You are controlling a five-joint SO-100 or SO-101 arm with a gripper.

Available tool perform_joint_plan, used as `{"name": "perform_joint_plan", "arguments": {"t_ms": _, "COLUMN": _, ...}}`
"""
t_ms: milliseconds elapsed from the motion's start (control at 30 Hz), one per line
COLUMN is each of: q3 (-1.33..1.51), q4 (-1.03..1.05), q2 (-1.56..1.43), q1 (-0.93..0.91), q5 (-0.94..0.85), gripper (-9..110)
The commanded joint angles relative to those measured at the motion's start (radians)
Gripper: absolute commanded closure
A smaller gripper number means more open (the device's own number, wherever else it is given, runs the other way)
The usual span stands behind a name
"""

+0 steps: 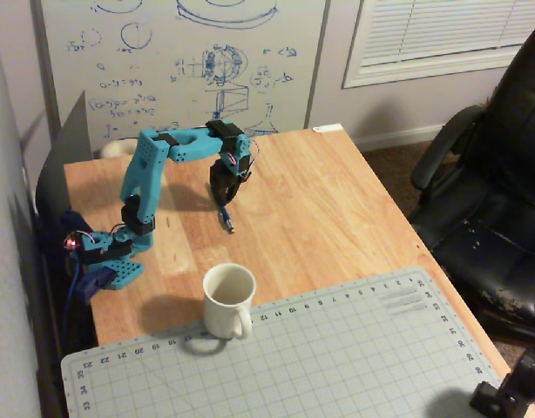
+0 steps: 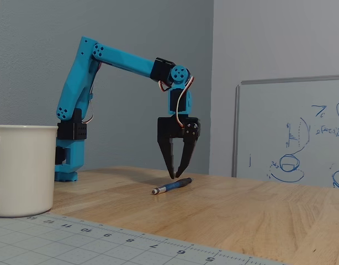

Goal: Touch the pen.

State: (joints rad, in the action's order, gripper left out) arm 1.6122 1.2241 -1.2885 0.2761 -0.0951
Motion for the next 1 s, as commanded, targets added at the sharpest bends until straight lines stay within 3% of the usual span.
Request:
{"name": "perform_joint_plan", "arguments": {"t_ms": 0, "q3": -0.014, "q4": 0.009, "q2": -0.063, "q1": 0.002, "q5": 0.006, "gripper": 101}}
{"name": "perform_joint_plan", "arguments": {"t_ms": 967, "q3": -0.012, "q4": 0.014, "q2": -0.003, "q1": 0.002, "q5": 0.006, "gripper": 101}}
